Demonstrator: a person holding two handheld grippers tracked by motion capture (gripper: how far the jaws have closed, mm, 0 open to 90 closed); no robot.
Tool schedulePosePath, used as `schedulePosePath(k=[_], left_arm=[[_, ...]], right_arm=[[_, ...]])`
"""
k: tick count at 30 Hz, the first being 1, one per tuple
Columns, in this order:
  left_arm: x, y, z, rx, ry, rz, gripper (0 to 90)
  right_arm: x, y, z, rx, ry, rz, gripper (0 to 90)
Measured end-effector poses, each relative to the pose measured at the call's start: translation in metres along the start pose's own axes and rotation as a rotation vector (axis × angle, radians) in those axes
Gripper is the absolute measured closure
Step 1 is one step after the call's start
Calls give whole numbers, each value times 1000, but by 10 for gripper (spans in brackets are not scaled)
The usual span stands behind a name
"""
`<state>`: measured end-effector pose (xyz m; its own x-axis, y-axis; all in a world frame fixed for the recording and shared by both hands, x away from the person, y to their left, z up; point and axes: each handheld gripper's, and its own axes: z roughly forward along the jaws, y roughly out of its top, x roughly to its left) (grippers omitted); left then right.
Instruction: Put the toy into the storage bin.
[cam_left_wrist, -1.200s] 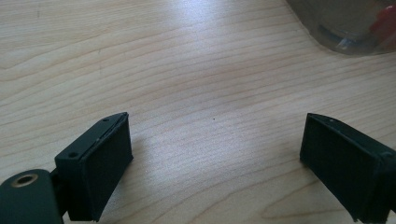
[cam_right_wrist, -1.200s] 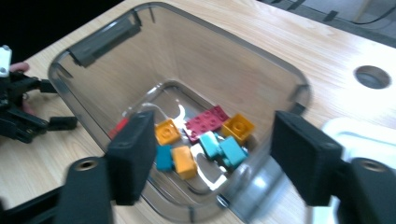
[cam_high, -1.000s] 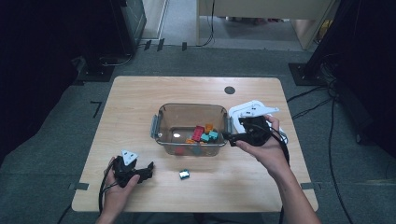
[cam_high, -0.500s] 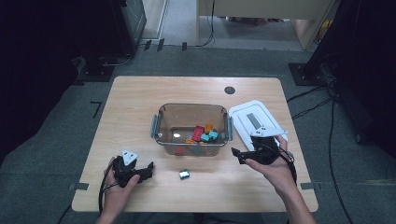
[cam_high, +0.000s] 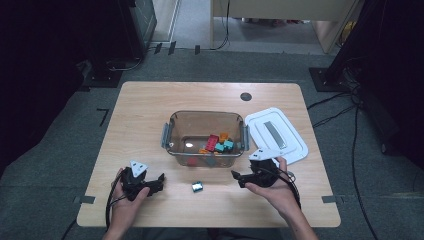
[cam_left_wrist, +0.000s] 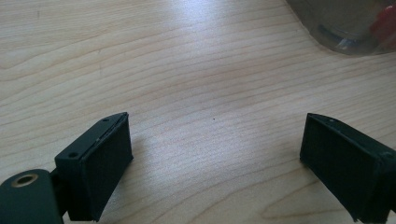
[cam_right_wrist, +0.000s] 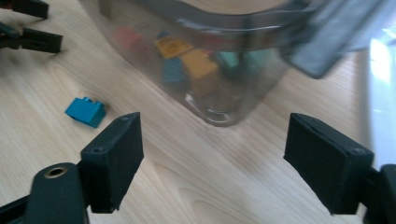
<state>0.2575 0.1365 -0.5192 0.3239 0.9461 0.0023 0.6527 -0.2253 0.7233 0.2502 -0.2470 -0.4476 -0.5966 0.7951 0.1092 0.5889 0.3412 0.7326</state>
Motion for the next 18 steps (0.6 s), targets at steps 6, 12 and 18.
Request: schedulePosePath(k=[6, 12, 18], left_arm=[[0, 0, 0, 0, 0, 1, 88], [0, 0, 0, 0, 0, 0, 88], [0, 0, 0, 0, 0, 0, 88]], right_arm=[[17, -1, 15, 9, 31, -26, 245], [38, -1, 34, 23, 72, -65, 285], [56, -1, 51, 34, 126, -88, 327]])
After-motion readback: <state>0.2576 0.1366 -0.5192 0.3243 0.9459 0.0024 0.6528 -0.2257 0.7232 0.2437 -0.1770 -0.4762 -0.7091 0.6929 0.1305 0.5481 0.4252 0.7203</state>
